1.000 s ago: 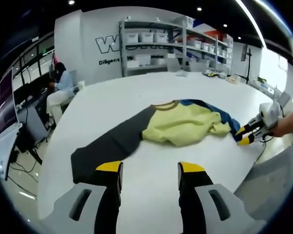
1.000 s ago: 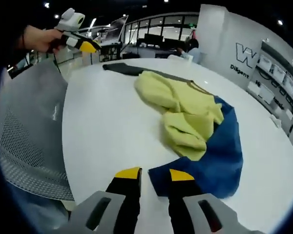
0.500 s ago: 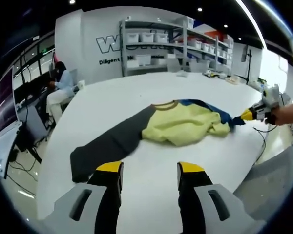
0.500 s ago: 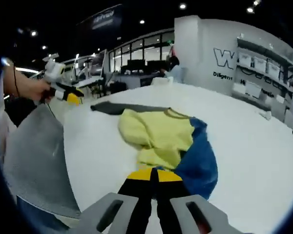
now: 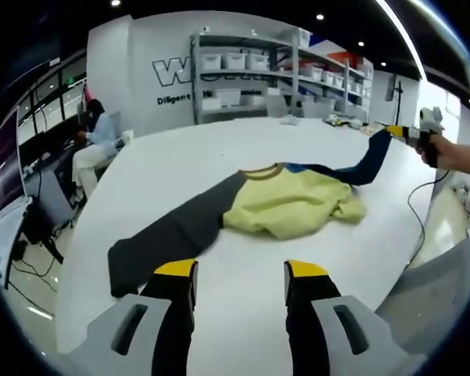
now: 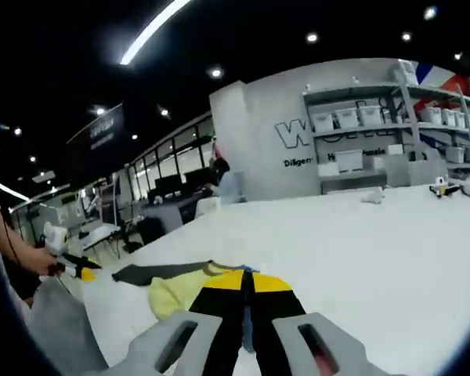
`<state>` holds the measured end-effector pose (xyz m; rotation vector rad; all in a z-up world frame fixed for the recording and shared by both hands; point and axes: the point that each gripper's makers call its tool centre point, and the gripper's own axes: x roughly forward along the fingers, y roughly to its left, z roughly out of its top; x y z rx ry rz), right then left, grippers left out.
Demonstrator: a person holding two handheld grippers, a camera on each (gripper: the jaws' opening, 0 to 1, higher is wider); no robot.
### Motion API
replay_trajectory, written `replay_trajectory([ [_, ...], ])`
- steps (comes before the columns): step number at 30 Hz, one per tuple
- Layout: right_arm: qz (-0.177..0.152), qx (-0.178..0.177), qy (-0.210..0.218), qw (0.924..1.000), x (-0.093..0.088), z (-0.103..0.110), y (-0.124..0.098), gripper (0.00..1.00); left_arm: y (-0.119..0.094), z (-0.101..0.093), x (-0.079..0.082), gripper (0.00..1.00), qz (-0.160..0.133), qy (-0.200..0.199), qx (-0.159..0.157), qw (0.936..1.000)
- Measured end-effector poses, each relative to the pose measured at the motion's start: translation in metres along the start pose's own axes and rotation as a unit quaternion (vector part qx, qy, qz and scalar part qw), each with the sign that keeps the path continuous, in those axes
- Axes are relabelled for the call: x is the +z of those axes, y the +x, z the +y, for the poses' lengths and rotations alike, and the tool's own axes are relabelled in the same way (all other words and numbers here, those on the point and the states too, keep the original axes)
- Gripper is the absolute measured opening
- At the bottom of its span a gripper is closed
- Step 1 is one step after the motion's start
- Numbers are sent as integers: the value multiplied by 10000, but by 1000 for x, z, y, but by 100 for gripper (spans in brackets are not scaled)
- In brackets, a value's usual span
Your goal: Fold the garment on the visible template until the final outline fits inside the template.
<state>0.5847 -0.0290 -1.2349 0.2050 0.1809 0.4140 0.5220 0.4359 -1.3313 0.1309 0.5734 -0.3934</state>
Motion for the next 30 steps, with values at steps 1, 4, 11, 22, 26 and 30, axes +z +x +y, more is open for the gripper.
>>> replay_trajectory([
  [1, -6, -143, -40, 9999, 4, -11, -1, 0, 1, -1, 0, 46, 14, 0, -5, 10000],
  [4, -182, -666, 137, 9975, 21, -61, -3, 0, 5, -4, 4, 46, 33, 44, -29, 10000],
  [11, -74, -1021, 315, 9942, 5, -112, -6, 0, 11, -8, 10, 46, 51, 111, -66, 9999],
  [22, 899, -1157, 343, 9886, -55, -146, -1, 0, 16, -16, 7, 46, 152, 168, -124, 9997],
  [26, 1222, -354, -530, 9905, -56, -127, 10, 0, 17, -18, 9, 46, 152, 181, -138, 9996],
  [30, 1833, 562, -1412, 9712, -76, -99, 4, 0, 17, -17, 12, 46, 144, 206, -146, 9996],
])
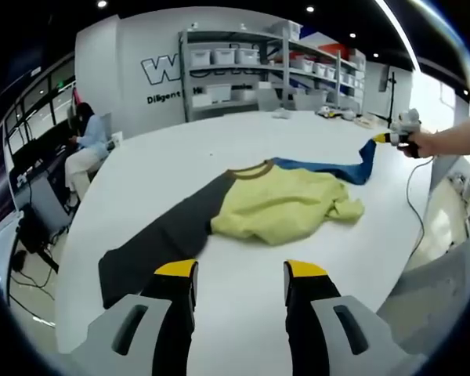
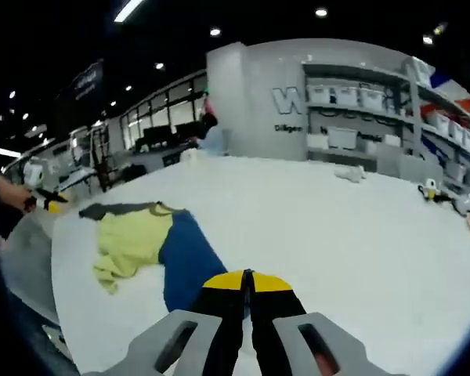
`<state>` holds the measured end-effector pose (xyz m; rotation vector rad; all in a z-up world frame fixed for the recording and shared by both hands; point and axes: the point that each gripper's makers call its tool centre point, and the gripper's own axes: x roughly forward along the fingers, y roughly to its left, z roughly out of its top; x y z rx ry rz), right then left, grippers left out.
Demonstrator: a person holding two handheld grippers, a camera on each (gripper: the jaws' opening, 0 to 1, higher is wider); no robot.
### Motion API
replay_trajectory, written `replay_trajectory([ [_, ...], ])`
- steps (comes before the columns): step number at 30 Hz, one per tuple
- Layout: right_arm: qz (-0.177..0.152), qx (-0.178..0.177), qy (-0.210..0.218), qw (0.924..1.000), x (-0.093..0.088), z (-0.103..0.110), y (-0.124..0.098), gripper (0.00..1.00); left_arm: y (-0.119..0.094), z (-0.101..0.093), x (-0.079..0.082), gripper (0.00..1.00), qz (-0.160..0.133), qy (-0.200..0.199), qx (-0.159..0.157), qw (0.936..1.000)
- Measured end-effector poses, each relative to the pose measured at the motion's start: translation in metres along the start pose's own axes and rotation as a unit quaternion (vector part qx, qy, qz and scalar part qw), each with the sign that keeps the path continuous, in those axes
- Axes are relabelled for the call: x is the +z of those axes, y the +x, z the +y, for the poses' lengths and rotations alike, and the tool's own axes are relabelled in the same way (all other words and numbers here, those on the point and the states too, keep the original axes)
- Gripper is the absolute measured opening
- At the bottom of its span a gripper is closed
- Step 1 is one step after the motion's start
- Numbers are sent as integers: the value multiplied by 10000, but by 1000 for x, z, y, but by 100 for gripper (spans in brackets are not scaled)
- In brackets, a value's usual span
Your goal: Fold the garment on the visible template until the final outline fits inside the template.
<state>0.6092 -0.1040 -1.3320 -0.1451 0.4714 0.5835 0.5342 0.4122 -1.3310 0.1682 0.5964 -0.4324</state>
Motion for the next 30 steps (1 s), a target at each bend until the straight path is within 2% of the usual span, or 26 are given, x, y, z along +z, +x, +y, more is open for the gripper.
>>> replay_trajectory([
  [1, 334, 272, -566, 9975, -11, 12, -1, 0, 0, 0, 1, 46, -7, -2, 2, 10000],
  [2, 640, 412, -919, 9929, -22, 18, -3, 0, 0, 1, 1, 46, -8, 0, 5, 10000],
  [3, 970, 734, -1231, 9849, -38, 32, -6, 0, 0, 1, 1, 46, -3, 7, 8, 10000],
  [5, 1381, 989, -1685, 9710, -59, 42, -11, 0, 1, 2, 0, 46, 6, 2, 6, 10000],
  [6, 1672, 1065, -1968, 9602, -75, 43, -16, 0, 1, 2, 0, 46, 10, 2, 7, 10000],
  [8, 1915, 1139, -2216, 9493, -91, 45, -20, 0, 2, 0, 0, 46, 13, -7, -12, 10000],
  [10, 2252, 830, -2466, 9389, -106, 28, -27, 0, 3, -4, 0, 46, 15, 17, -42, 10000],
  [11, 2314, 805, -2499, 9368, -109, 26, -30, 0, 3, -5, 0, 46, 18, 25, -60, 10000],
  [12, 2289, 670, -2501, 9384, -111, 19, -31, 0, 4, -6, 0, 46, 18, 20, -66, 10000],
  [14, 2842, 231, -2868, 9146, -123, -7, -41, 0, 4, -7, 1, 46, 5, 13, -79, 10000],
  [15, 2960, -163, -2794, 9133, -122, -23, -45, 0, 4, -7, 1, 46, -4, 15, -84, 10000],
  [16, 2836, -310, -2414, 9275, -119, -26, -45, 2, 4, -7, 2, 46, -9, 14, -84, 10000],
  [17, 2729, -410, -2078, 9384, -116, -28, -44, 10, 3, -7, 3, 46, -19, 3, -87, 10000],
  [18, 2719, -404, -2118, 9379, -115, -27, -44, 18, 3, -7, 3, 46, -27, -2, -84, 10000],
  [19, 2644, -466, -2316, 9350, -108, -30, -43, 18, 3, -7, 3, 46, -32, 0, -81, 10000],
  [20, 2617, -464, -2255, 9373, -105, -28, -43, 15, 3, -7, 4, 46, -39, -2, -78, 10000],
  [21, 2346, -420, -1937, 9517, -97, -18, -37, 11, 3, -7, 4, 46, -41, -7, -78, 10000],
  [23, 1932, -360, -1440, 9699, -85, -5, -26, 13, 3, -7, 3, 46, -47, -17, -67, 10000],
  [25, 1845, -236, -1132, 9760, -84, 8, -20, 16, 2, -7, 4, 45, -57, -35, -64, 10000],
  [26, 1802, -171, -1201, 9761, -84, 12, -17, 15, 2, -7, 4, 45, -67, -34, -62, 10000],
  [28, 2011, -44, -1302, 9709, -96, 21, -10, 12, 2, -6, 4, 45, -73, -33, -59, 10000],
  [29, 2146, 30, -1217, 9691, -105, 27, -8, 13, 1, -6, 3, 45, -77, -40, -54, 9999],
  [30, 2144, 76, -1151, 9699, -108, 31, -6, 15, 1, -5, 3, 45, -78, -51, -50, 9999],
])
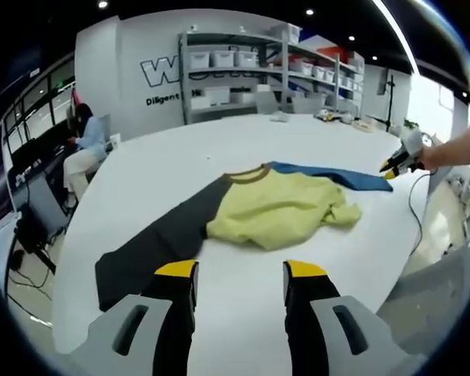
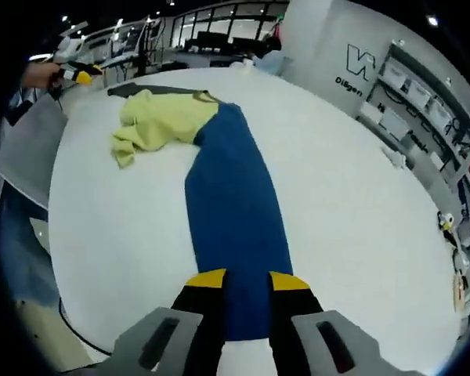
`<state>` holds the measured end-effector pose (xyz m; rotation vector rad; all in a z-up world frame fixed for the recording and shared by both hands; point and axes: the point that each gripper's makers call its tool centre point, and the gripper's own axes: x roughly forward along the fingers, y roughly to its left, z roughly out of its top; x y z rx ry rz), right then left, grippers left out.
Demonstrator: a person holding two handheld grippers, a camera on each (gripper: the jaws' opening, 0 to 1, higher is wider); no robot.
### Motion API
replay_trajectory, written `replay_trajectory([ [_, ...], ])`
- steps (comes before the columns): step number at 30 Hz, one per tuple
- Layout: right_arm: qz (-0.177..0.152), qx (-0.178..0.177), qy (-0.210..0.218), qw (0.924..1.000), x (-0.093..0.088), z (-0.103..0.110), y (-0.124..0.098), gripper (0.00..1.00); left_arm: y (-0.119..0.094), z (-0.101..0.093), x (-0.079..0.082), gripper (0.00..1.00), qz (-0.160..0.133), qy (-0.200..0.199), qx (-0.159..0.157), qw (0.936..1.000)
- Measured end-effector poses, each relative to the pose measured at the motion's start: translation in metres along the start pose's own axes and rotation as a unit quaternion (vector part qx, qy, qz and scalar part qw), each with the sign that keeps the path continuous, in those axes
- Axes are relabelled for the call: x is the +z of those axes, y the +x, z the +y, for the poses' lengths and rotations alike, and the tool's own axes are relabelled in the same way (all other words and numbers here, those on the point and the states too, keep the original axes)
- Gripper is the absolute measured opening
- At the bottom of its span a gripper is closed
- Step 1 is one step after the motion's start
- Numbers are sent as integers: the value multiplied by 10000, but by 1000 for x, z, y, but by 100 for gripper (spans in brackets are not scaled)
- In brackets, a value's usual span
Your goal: Fold the garment on the visible template until the final outline fits inside the template.
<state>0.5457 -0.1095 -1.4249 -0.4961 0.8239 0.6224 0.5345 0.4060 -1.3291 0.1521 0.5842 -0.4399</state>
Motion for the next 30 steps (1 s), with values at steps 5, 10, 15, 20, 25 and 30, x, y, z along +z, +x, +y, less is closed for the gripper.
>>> replay_trajectory([
  [5, -82, 76, 366, 9993, -5, 8, 11, 13, -2, 2, -1, 45, -1, -2, 28, 10000],
  [10, 170, -86, 579, 9981, -21, -10, 5, 4, -3, 6, -5, 45, 44, -25, 56, 10000],
  [15, 303, -639, 888, 9935, -32, -45, 0, 12, 2, 6, -11, 45, 115, -50, 41, 9999],
  [20, 324, -1076, 896, 9896, -21, -58, -5, 4, 13, 2, -15, 44, 209, -1, -78, 9998],
  [25, -426, -625, 694, 9947, 37, -18, 3, 11, 31, 1, -15, 45, 314, 73, -259, 9991],
  [30, -946, 144, 290, 9950, 90, 49, 22, 18, 60, -7, -18, 44, 523, 195, -595, 9967],
])
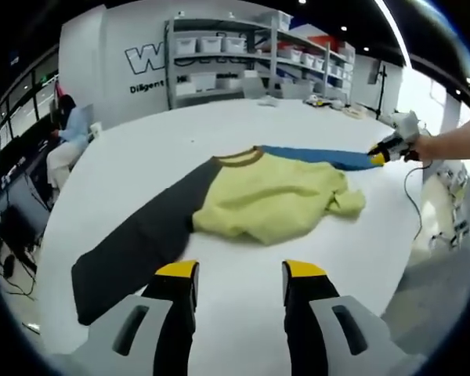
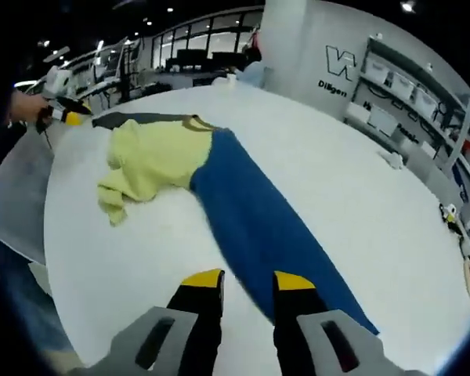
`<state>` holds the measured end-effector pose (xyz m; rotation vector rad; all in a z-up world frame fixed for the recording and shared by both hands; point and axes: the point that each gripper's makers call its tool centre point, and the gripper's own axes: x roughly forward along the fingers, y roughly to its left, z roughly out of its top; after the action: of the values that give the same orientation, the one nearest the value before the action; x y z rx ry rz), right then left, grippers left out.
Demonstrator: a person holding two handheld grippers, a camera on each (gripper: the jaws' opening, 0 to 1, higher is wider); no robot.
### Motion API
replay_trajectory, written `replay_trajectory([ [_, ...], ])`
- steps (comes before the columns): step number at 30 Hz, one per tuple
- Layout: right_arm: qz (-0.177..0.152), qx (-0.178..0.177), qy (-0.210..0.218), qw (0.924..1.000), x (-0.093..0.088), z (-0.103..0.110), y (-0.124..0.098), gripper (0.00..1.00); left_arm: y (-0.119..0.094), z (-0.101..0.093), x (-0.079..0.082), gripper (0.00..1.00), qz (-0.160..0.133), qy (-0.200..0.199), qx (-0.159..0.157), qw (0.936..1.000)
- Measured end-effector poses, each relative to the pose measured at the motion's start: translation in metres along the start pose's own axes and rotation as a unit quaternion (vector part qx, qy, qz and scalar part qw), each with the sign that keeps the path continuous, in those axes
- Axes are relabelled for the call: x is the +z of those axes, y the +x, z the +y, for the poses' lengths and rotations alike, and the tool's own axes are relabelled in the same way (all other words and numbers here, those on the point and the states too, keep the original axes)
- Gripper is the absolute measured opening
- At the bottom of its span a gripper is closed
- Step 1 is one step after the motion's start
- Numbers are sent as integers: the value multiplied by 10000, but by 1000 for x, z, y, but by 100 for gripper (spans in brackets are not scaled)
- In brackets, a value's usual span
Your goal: Fold the garment on the visible template until the final outline fits inside the template.
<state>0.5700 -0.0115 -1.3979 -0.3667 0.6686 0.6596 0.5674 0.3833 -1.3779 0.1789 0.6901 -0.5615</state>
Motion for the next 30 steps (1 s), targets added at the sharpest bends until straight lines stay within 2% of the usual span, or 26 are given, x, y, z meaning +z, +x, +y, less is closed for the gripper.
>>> replay_trajectory([
  [2, -128, 228, -97, 9996, 13, 25, 12, 19, 12, -3, 2, 44, 55, 30, -126, 9999],
  [4, -173, 600, -221, 9978, 18, 46, 26, 22, 23, -7, 2, 43, 138, 50, -239, 9996],
  [6, -200, 718, -201, 9970, 22, 60, 34, 25, 32, -9, 2, 43, 197, 59, -321, 9993],
  [7, -255, 909, -87, 9955, 25, 74, 40, 26, 39, -10, 1, 43, 248, 80, -372, 9990],
  [9, -263, 1032, -227, 9940, 30, 91, 47, 29, 48, -10, -2, 43, 346, 69, -432, 9984],
  [15, -184, 1250, -230, 9917, 33, 119, 61, 36, 67, -2, -2, 41, 476, -28, -453, 9978],
  [19, -45, 1287, -306, 9912, 29, 125, 67, 37, 73, 6, -6, 36, 628, -234, -402, 9969],
  [20, 21, 1240, -413, 9914, 26, 125, 69, 36, 74, 8, -6, 35, 635, -256, -392, 9969],
  [25, 153, 1218, -405, 9916, 24, 127, 77, 28, 83, 11, -6, 31, 669, -378, -430, 9961],
  [30, 213, 1127, -439, 9924, 25, 124, 78, 20, 90, 10, -6, 19, 668, -451, -477, 9956],
])
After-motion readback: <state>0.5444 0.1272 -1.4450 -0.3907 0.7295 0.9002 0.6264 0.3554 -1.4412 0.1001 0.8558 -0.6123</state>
